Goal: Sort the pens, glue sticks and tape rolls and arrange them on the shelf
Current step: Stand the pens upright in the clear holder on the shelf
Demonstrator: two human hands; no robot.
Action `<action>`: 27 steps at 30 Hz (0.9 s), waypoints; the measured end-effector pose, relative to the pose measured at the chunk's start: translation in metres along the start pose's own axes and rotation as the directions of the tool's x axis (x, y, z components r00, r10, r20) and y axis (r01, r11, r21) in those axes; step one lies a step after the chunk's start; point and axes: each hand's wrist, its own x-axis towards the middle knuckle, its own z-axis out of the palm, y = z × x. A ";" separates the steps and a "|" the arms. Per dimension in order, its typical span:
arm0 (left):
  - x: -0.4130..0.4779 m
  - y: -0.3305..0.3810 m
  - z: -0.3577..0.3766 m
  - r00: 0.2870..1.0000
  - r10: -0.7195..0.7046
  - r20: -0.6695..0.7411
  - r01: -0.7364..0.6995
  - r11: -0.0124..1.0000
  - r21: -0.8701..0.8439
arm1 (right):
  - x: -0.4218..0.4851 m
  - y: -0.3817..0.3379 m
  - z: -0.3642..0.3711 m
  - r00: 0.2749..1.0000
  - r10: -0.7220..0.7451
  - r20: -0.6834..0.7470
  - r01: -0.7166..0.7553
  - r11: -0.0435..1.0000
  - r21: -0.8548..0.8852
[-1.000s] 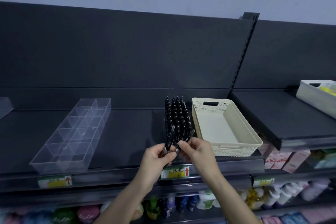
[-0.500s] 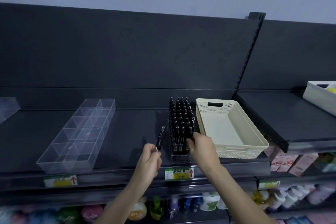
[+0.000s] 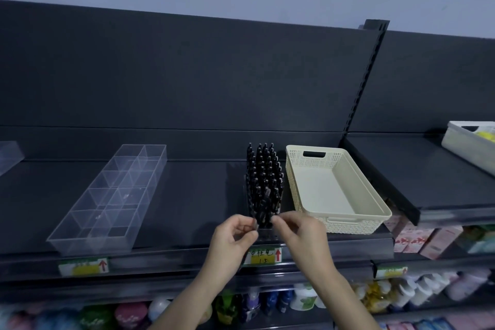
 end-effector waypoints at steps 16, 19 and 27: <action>0.007 -0.026 0.004 0.947 0.121 0.298 -0.312 0.571 0.760 | 0.031 0.018 -0.033 0.965 0.171 -0.200 -0.139 0.977 0.162; 0.008 -0.031 0.006 0.947 0.108 0.303 -0.311 0.547 0.777 | 0.038 0.014 -0.027 0.973 0.135 -0.185 -0.114 0.986 0.123; 0.021 -0.031 0.011 0.941 0.090 0.325 -0.331 0.439 0.835 | 0.037 0.023 0.009 0.991 0.122 -0.056 -0.129 0.982 -0.136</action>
